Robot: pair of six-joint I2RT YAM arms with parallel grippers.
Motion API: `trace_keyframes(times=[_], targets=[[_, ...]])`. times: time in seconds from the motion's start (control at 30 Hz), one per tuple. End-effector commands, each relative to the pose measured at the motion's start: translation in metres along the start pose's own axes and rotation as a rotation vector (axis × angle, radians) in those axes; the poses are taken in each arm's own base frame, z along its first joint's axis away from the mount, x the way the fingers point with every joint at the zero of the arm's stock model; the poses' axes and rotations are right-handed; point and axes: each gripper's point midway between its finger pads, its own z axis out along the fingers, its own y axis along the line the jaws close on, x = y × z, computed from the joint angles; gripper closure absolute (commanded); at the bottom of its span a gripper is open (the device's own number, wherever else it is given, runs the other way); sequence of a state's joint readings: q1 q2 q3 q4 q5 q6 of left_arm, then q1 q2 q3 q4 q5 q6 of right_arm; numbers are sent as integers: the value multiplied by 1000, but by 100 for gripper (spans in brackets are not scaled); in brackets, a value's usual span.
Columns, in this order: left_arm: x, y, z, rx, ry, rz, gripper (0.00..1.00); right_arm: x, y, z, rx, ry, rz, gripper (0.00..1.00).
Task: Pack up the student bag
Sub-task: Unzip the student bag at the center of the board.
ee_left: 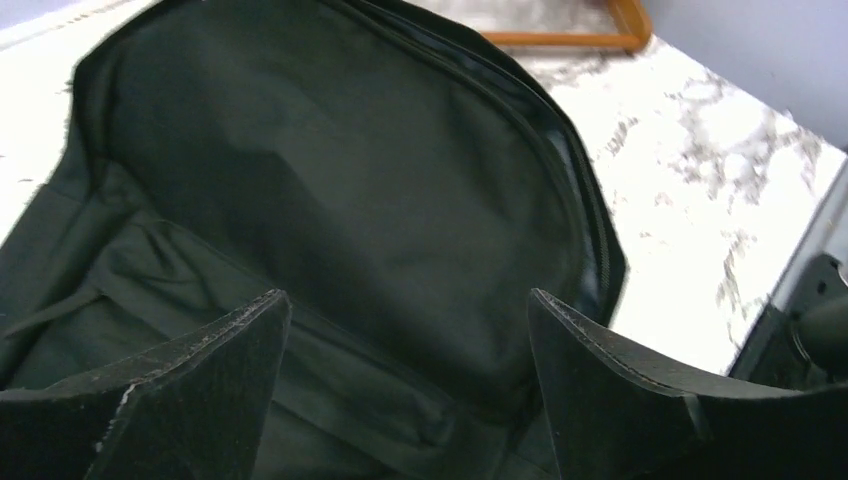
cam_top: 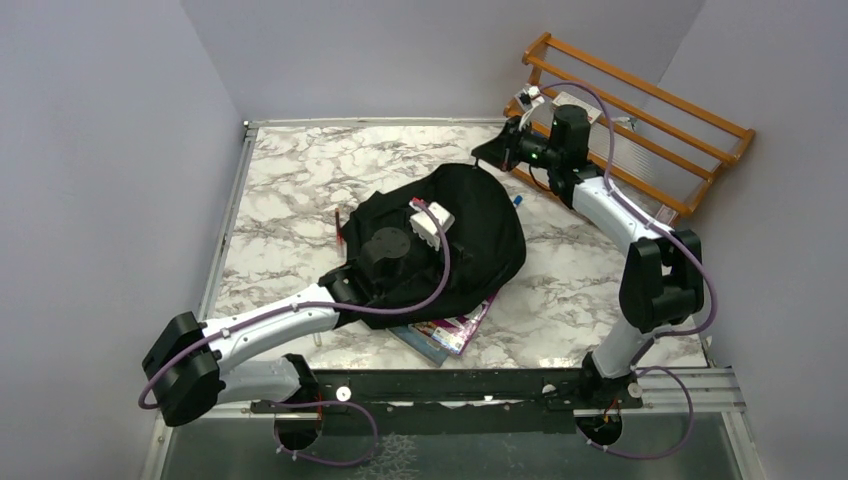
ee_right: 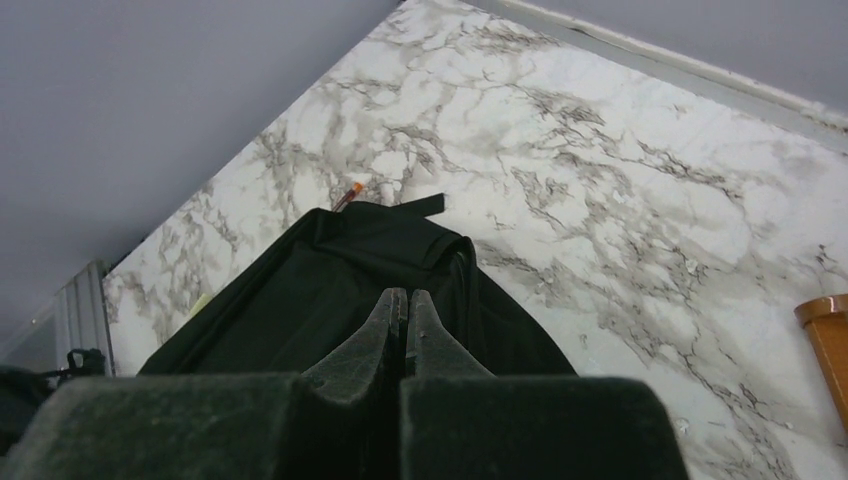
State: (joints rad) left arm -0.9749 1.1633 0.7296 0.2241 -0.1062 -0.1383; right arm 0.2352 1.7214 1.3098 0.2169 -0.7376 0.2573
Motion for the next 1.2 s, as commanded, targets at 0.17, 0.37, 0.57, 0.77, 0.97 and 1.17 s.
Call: trace_keyframes(times=[0.17, 0.37, 0.57, 0.77, 0.97, 1.17], targets=[[-82, 47, 11, -48, -238, 37, 16, -22, 59, -28, -214, -21, -150, 99], [-104, 36, 19, 92, -352, 372, 30, -23, 86, -40, -347, 8, -196, 99], [-109, 42, 26, 213, -364, 501, 35, -23, 113, -56, -489, 26, -252, 99], [-107, 54, 35, 312, -357, 524, 36, -25, 128, -66, -555, 22, -303, 99], [-114, 47, 48, 464, -373, 539, 40, -27, 132, -70, -564, 18, -310, 99], [-115, 33, 55, 590, -378, 538, 46, -27, 135, -72, -567, 18, -309, 99]])
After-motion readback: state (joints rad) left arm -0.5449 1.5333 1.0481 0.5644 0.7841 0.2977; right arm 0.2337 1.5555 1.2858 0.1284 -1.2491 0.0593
